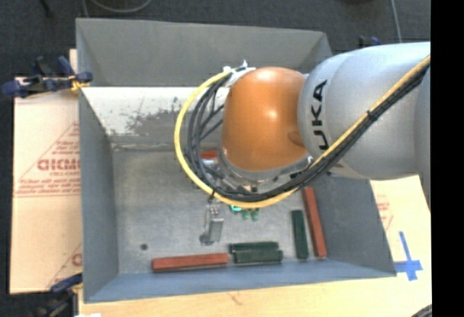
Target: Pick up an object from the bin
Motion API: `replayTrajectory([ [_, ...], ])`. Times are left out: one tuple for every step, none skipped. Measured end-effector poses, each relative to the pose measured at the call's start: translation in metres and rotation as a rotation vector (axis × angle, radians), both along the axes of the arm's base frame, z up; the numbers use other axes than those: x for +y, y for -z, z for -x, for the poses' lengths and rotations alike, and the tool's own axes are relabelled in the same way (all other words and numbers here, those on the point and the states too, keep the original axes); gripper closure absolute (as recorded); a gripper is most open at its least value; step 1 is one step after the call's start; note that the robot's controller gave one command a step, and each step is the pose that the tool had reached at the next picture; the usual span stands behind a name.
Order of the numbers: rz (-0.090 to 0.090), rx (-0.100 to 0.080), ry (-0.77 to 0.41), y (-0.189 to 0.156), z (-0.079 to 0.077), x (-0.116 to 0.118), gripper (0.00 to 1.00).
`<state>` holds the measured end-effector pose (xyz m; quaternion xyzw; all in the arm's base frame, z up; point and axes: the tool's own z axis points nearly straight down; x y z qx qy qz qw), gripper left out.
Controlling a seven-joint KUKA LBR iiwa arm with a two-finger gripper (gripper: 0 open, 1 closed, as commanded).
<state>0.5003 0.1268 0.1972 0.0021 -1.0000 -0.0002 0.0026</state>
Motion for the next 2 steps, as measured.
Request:
replayTrajectory([
  [0.0,-0.004,-0.013,0.115,0.02,-0.026,0.0],
  [0.001,-0.008,0.178,0.126,-0.011,-0.087,0.0],
])
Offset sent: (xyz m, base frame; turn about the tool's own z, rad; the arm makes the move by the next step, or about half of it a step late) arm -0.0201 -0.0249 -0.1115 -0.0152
